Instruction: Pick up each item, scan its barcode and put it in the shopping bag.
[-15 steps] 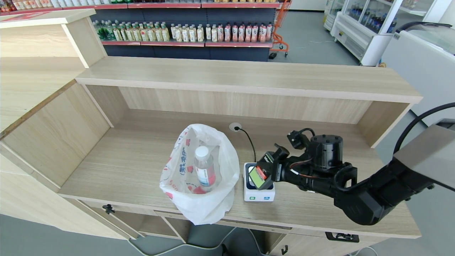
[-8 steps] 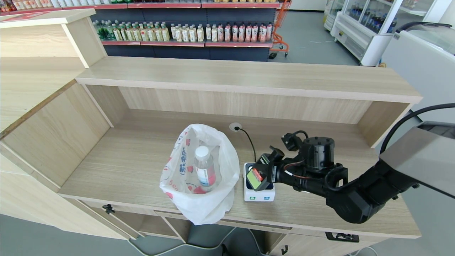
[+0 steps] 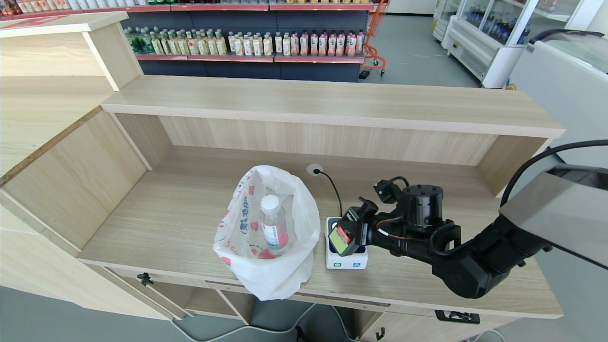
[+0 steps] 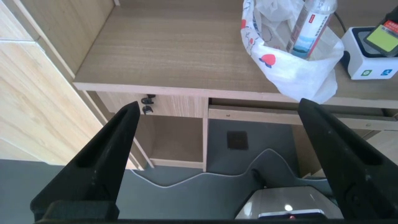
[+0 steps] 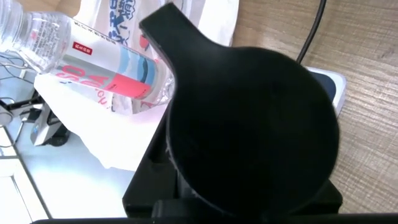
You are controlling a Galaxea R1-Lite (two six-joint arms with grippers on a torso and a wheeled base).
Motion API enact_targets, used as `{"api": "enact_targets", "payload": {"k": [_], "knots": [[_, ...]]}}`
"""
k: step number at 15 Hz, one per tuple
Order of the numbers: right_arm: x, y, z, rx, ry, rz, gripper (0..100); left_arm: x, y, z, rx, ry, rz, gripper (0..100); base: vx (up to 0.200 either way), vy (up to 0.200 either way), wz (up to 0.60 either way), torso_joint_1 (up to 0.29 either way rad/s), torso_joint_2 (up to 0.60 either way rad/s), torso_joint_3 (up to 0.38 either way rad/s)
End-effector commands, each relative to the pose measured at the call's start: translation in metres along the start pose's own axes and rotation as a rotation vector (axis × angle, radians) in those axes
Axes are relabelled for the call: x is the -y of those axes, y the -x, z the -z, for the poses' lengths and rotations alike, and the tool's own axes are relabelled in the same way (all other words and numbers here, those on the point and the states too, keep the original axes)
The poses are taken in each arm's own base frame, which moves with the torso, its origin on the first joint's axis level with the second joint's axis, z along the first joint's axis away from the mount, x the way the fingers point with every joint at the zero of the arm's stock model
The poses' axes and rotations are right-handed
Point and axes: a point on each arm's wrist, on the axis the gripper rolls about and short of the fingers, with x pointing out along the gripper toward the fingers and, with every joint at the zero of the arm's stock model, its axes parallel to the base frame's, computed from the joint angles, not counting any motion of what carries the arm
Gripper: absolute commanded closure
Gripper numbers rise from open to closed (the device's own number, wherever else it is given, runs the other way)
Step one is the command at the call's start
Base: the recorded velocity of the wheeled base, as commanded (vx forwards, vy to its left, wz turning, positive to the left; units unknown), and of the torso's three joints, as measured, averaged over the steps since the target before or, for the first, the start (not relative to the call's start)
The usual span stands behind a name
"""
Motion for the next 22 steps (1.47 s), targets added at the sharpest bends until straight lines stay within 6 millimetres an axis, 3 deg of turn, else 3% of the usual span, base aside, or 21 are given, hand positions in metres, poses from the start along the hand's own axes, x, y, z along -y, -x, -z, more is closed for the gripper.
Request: {"api": "enact_targets", "payload": {"k": [1, 8, 10, 13, 16, 19, 22], "knots": [[0.000, -0.003, 0.000, 0.003, 0.001, -0.003, 100, 0.000, 0.000, 0.000, 0.000, 0.000, 0.000, 0, 0.000, 0.000, 0.00, 0.000, 0.00, 0.000], [-0.004, -0.008, -0.002, 0.020, 0.010, -0.010, 100, 0.000, 0.000, 0.000, 0.000, 0.000, 0.000, 0, 0.000, 0.000, 0.00, 0.000, 0.00, 0.000], [-0.003, -0.009, -0.029, 0.177, 0.141, 0.024, 100, 0.000, 0.000, 0.000, -0.001, 0.000, 0.000, 0, 0.000, 0.000, 0.00, 0.000, 0.00, 0.000], [-0.005, 0.018, -0.053, 0.274, 0.275, 0.053, 100, 0.000, 0.000, 0.000, 0.000, -0.001, 0.000, 0, 0.000, 0.000, 0.00, 0.000, 0.00, 0.000], [-0.011, 0.044, -0.055, 0.280, 0.279, 0.060, 100, 0.000, 0.000, 0.000, 0.000, -0.001, 0.002, 0, 0.000, 0.133, 0.00, 0.000, 0.00, 0.002], [-0.011, 0.042, -0.067, 0.330, 0.338, 0.064, 100, 0.000, 0.000, 0.000, -0.001, 0.000, 0.002, 0, 0.000, 0.200, 0.00, 0.006, 0.00, 0.006], [-0.007, 0.031, -0.064, 0.319, 0.360, 0.070, 100, 0.000, 0.000, 0.000, -0.001, -0.001, 0.000, 0, 0.000, 0.200, 0.00, -0.006, 0.00, 0.009]]}}
